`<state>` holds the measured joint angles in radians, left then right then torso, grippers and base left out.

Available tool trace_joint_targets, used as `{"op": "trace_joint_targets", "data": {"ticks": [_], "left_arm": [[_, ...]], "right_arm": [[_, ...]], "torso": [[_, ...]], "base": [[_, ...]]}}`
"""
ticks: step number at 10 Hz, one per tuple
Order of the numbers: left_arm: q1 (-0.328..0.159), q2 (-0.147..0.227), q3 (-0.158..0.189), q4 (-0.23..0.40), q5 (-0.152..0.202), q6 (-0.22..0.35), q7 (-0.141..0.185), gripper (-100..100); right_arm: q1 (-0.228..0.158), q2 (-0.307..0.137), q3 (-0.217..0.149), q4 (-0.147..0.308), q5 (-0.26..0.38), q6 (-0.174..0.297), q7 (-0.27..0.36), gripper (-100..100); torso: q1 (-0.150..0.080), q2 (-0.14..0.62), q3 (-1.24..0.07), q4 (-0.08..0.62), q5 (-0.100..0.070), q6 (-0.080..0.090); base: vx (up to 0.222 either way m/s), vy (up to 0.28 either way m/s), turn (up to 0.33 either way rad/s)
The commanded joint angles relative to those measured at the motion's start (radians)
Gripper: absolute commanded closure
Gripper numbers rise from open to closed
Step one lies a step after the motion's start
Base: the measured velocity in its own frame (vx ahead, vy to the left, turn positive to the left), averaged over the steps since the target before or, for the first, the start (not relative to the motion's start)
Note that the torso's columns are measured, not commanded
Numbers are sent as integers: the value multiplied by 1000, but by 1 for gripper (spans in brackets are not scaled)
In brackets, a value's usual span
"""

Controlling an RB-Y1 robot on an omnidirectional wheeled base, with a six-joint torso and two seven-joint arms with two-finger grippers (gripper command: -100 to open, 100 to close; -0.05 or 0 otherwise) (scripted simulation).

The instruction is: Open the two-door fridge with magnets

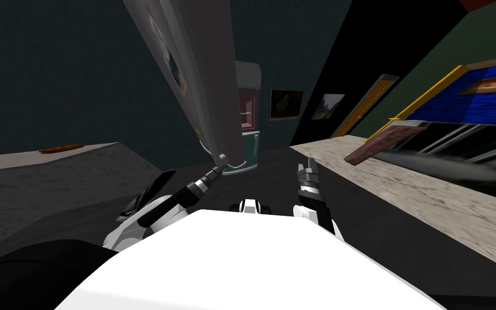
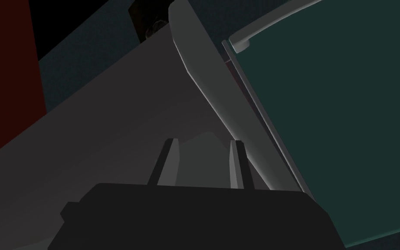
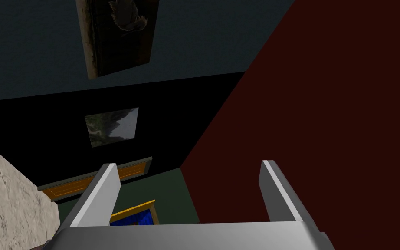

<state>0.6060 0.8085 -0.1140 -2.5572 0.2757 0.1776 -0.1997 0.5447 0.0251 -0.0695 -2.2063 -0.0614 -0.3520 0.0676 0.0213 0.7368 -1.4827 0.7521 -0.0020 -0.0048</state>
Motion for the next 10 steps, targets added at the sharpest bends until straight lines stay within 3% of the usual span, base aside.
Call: {"op": "trace_joint_targets", "data": {"ticks": [1,2,4,9,10], "left_arm": [[-32,-4,27,-3,-2,-19,-3,100],[-36,22,25,-11,30,41,19,-100],[-62,48,59,-22,62,71,42,-100],[-126,113,143,-52,143,146,99,-100],[-126,113,143,-52,143,146,99,-100]], "right_arm": [[0,0,0,0,0,0,0,0],[0,0,0,0,0,0,0,0],[0,0,0,0,0,0,0,0],[0,0,0,0,0,0,0,0],[0,0,0,0,0,0,0,0]], "torso": [[-6,-5,-4,0,-2,0],[-14,-9,-6,-3,-4,2],[-24,-4,2,-14,0,5],[-20,4,6,-8,-1,4],[-21,5,6,-6,-2,4]], "base": [[-41,41,19],[-38,-2,29],[-24,-27,26],[-18,-30,14],[-14,-9,6]]}}
